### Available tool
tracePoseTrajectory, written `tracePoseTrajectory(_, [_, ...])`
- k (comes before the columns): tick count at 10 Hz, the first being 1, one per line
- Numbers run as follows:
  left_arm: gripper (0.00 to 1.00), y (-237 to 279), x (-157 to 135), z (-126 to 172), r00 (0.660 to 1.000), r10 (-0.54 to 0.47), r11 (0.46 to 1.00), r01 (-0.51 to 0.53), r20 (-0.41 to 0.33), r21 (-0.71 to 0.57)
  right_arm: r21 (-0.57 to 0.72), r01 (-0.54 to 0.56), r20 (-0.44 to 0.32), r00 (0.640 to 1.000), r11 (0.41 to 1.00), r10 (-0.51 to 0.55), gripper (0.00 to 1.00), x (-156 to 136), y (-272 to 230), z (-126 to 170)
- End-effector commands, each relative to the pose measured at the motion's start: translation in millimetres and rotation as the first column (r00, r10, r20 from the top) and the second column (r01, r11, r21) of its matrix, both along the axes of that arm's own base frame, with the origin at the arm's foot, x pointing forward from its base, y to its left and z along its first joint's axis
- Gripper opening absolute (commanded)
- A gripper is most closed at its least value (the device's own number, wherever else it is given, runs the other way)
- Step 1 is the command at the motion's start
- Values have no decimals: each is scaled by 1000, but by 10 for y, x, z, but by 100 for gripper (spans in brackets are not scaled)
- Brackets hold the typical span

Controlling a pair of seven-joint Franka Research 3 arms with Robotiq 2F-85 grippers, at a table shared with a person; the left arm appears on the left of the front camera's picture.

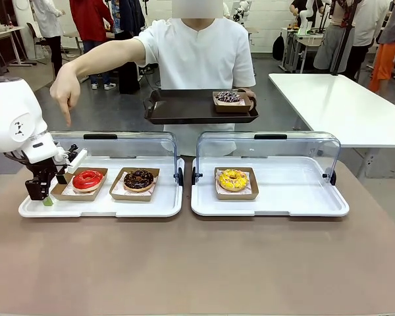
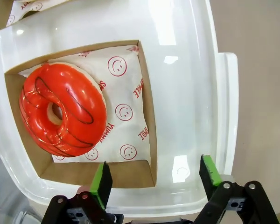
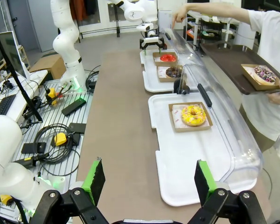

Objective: Provide the desired donut to the person.
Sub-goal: Pick up and lift the Paper togo box containing the Donut pointed at by the person.

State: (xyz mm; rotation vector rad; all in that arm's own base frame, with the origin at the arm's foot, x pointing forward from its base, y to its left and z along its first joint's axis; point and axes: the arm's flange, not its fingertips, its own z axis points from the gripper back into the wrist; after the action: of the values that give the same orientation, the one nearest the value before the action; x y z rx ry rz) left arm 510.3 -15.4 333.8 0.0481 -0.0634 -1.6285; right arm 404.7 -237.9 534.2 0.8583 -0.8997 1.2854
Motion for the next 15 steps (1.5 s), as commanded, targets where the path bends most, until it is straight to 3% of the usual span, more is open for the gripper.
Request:
tracePoseTrajectory(1, [46,-10,64,-29,1000,15,1000,-15,10,16,4,0,0,1000,1000,0,100,-4,-6,-9])
tracePoseTrajectory(2, [28,-22,47,-47,1000,17,1000,-17,9,12,4,0,0,1000,1000,0,100,-4,-6,-9])
tracePoseTrajectory(3, [0,-24,48,-51,1000,14,1000,-14,8,10,4,0,0,1000,1000,0,100,-4,-6,-9])
tracePoseTrajectory(5, [0,-21,62,-44,1000,7,1000,-7,8,12,4,0,0,1000,1000,0,100,-4,-6,-9])
tracePoseTrajectory(6, [12,-23,44,-51,1000,8,1000,-8,7,10,4,0,0,1000,1000,0,100,-4,-6,-9])
tracePoseTrajectory(7, [3,-16,62,-45,1000,8,1000,-8,4,10,4,0,0,1000,1000,0,100,-4,-6,-9])
tracePoseTrajectory(8, [0,-17,63,-42,1000,11,1000,-11,3,10,4,0,0,1000,1000,0,100,-4,-6,-9])
tracePoseTrajectory(12, [0,-23,23,-13,1000,-7,1000,7,1,21,4,0,0,1000,1000,0,100,-4,-6,-9])
tracePoseTrajectory(15, [0,-66,-304,328,999,-41,999,42,-17,33,4,0,0,1000,1000,0,100,-4,-6,-9])
